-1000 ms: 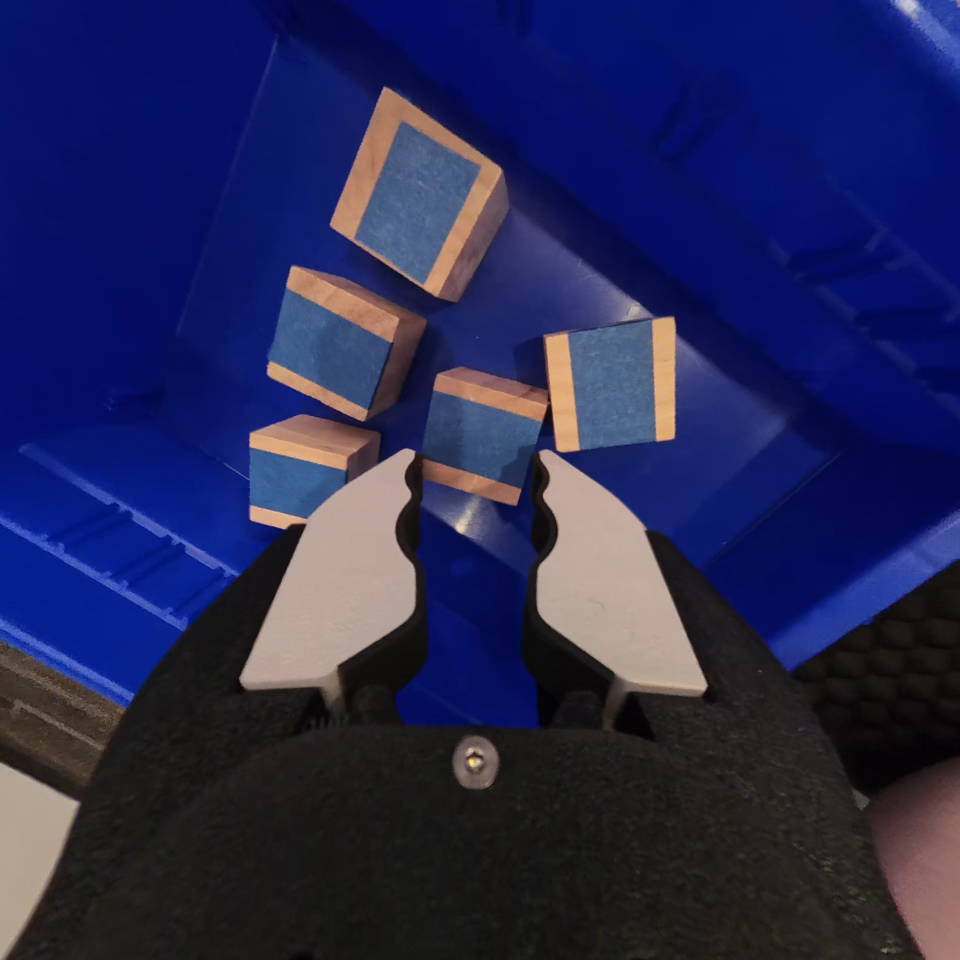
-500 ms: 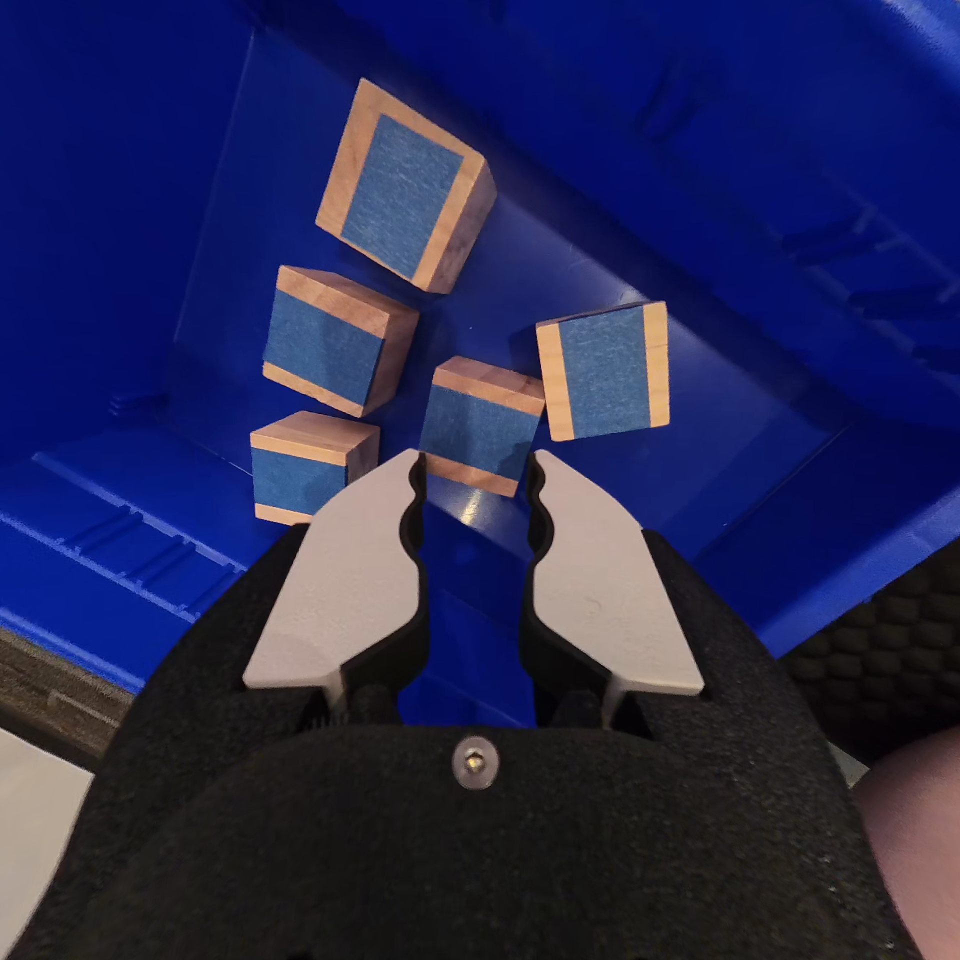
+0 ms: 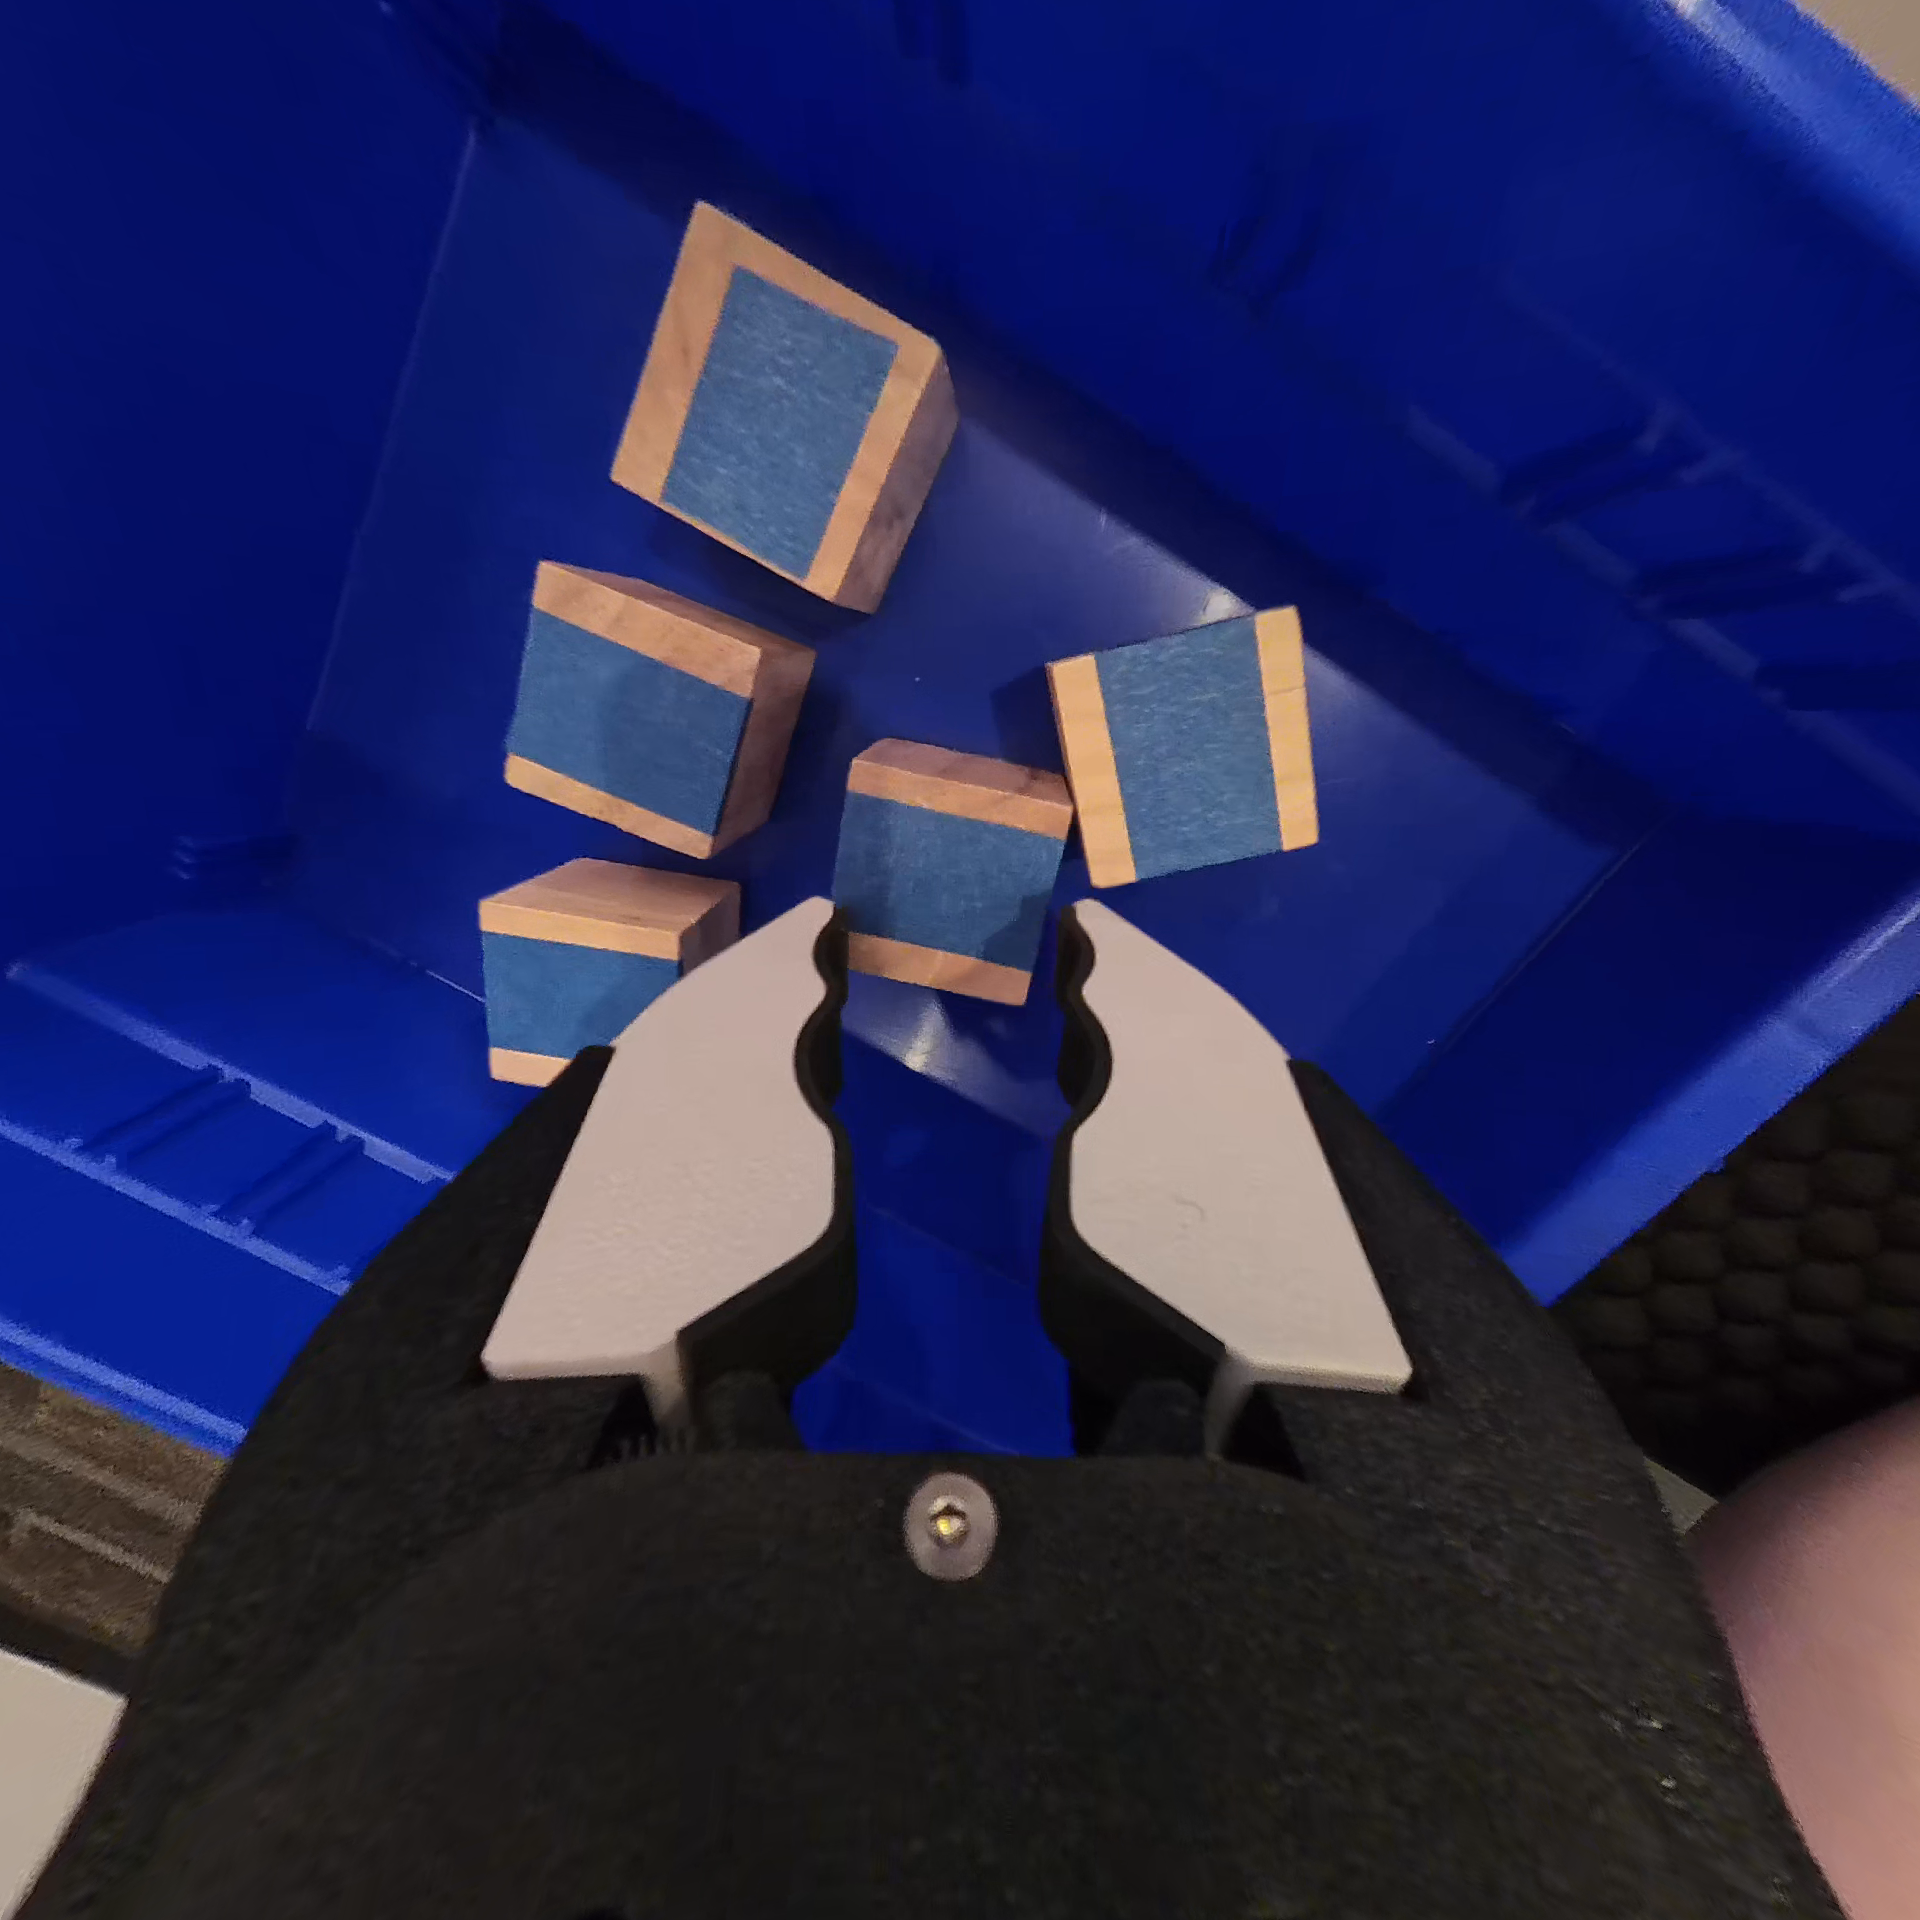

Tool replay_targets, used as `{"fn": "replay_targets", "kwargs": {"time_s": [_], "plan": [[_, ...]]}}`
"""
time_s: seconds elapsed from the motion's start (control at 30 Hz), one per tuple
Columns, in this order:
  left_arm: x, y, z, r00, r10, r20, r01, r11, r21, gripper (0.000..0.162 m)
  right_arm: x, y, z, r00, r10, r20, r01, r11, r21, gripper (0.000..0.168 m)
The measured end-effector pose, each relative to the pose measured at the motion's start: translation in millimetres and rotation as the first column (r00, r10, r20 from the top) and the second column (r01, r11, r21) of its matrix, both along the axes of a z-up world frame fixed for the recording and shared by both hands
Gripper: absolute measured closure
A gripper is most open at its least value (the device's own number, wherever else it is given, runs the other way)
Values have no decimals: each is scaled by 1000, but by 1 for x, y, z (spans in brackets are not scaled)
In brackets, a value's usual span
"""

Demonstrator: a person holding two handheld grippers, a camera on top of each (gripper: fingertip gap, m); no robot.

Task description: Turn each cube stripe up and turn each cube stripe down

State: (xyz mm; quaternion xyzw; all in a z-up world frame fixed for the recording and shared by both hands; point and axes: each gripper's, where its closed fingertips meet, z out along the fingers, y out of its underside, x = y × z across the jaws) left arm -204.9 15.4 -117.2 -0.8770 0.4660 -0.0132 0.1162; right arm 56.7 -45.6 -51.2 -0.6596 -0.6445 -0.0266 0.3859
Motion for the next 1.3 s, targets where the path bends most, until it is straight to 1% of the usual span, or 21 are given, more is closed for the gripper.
{"fn": "replay_targets", "kwargs": {"time_s": [0.13,0.27,0.43,0.53,0.57,0.6,0.87,1.13,1.23,1.3], "plan": [[1,2,0,1000,-23,-8,23,1000,7,122,-1,-1,-5,1000,9,17,-9,1000,-8,107],[2,4,3,998,-53,-23,54,998,23,125,-1,-2,-9,999,15,35,-14,1000,-16,107],[11,4,5,994,-109,-1,109,993,39,124,-2,-5,-13,999,27,44,-26,999,-33,107],[10,1,2,996,-90,18,90,996,6,124,-1,-6,-14,998,33,53,-31,999,-39,107],[9,0,2,996,-85,17,84,996,3,122,-1,-6,-15,998,34,59,-32,999,-38,107],[7,0,2,997,-82,8,82,997,5,116,-1,-7,-16,997,36,63,-34,999,-39,107],[-4,4,-4,998,-54,-42,54,998,8,107,-1,-10,-25,994,53,99,-48,997,-57,107],[1,3,-10,997,-75,-13,74,997,-25,114,-1,-11,-28,992,63,108,-56,996,-67,107],[-8,-4,-15,997,-57,-56,53,996,-66,114,0,-12,-31,990,67,127,-58,996,-69,107],[-11,-1,-17,996,-55,-73,50,997,-58,114,0,-13,-32,988,72,134,-63,995,-71,107]]}}
